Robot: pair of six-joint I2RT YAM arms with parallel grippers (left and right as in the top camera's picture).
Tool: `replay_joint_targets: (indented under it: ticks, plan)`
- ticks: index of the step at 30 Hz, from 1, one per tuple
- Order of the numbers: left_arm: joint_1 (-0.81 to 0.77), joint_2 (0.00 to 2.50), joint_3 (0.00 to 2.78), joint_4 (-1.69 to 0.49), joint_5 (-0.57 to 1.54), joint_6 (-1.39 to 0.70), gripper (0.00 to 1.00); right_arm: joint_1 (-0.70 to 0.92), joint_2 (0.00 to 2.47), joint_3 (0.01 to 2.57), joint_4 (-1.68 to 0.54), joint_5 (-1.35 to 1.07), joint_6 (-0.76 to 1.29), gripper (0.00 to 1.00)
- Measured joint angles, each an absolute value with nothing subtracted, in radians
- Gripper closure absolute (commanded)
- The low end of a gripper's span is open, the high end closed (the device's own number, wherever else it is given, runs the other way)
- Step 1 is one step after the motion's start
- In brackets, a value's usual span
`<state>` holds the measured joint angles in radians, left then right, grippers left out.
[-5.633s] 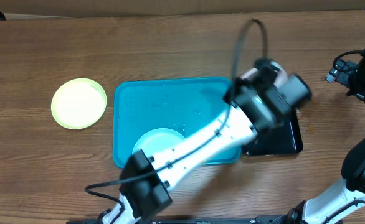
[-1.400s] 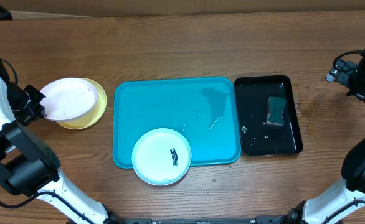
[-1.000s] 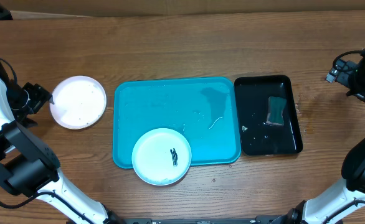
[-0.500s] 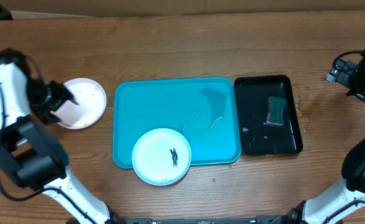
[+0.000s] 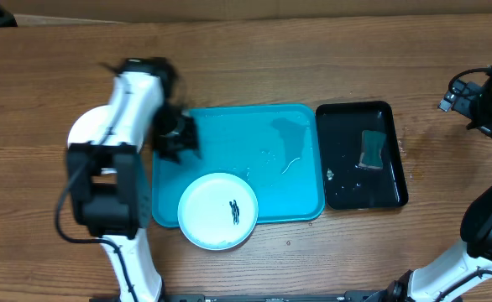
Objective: Clean dirty plates on tray and stack at the side
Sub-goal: 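Move the left gripper to the lower white plate and slide it up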
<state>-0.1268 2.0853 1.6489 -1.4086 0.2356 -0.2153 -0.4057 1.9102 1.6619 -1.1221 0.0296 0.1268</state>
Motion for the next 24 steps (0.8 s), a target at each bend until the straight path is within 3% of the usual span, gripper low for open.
replay_joint_targets:
  ticks: [4,10,14,20,24]
  plan:
    - [-0.277,2.017,1.623,-1.402,0.218,-0.276,0.47,-0.406,1.91,1.662,-1.122,0.03,0.127,0.0]
    - [-0.416,1.695,1.623,-1.479,0.032,-0.486,0.46,-0.406,1.91,1.662,-1.122,0.03,0.128,0.0]
    - [-0.491,1.51,1.558,-1.501,-0.058,-0.617,0.56,-0.406,1.91,1.662,-1.122,0.03,0.127,0.0]
    - [-0.535,1.37,1.243,-1.434,-0.104,-0.792,0.67,-0.406,1.91,1.662,-1.122,0.029,0.127,0.0]
    - [-0.52,1.321,1.05,-1.336,-0.101,-0.872,0.67,-0.406,1.91,1.662,-1.122,0.03,0.127,0.0]
